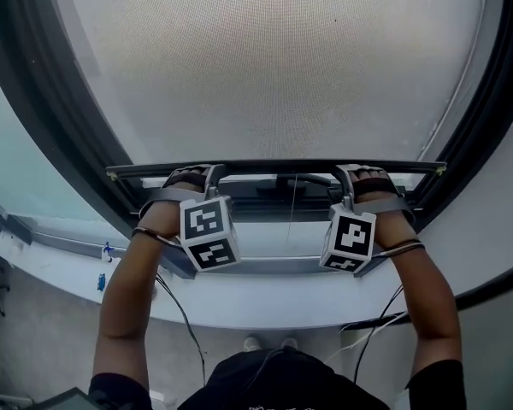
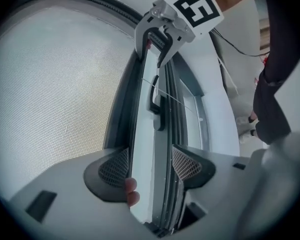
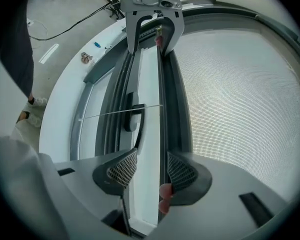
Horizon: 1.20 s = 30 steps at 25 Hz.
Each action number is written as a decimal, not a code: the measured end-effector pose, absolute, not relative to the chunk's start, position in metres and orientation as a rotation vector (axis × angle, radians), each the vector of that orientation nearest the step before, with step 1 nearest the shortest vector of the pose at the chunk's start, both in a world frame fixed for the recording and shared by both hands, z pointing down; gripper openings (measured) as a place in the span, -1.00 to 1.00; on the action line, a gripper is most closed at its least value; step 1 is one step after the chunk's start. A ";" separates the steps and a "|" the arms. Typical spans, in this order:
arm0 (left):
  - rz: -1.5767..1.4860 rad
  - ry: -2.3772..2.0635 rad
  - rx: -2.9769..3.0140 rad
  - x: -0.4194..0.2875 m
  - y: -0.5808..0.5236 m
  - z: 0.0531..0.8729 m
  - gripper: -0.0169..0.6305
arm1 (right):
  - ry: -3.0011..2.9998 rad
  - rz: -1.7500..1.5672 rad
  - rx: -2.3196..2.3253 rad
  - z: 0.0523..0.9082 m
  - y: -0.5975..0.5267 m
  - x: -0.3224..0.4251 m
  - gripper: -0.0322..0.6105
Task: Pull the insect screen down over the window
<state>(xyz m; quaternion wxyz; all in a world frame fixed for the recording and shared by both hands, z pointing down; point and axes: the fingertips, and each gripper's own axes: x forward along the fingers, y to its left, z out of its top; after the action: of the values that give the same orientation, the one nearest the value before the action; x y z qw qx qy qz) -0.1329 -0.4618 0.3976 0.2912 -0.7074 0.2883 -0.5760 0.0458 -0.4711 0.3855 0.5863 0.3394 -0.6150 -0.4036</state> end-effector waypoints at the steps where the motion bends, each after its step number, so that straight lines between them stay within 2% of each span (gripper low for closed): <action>1: -1.544 0.757 -1.900 -0.132 -0.461 0.404 -0.10 | -1.439 -0.926 0.778 0.392 -0.470 0.047 -0.31; 6: -1.562 0.727 -1.955 -0.132 -0.459 0.437 -0.10 | -1.470 -0.876 0.739 0.426 -0.468 0.045 -0.31; 22: -1.616 0.746 -1.904 -0.135 -0.462 0.452 -0.10 | -1.456 -0.837 0.744 0.440 -0.471 0.043 -0.31; 30: -1.683 0.657 -2.017 -0.130 -0.451 0.503 -0.10 | -1.487 -0.712 0.628 0.490 -0.458 0.048 -0.32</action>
<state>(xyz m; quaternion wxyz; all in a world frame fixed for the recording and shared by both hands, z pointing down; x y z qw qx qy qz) -0.1299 -0.4512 0.5026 0.2152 -0.7273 0.2369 -0.6071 0.0485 -0.4578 0.4905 0.6355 0.2749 -0.6508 -0.3116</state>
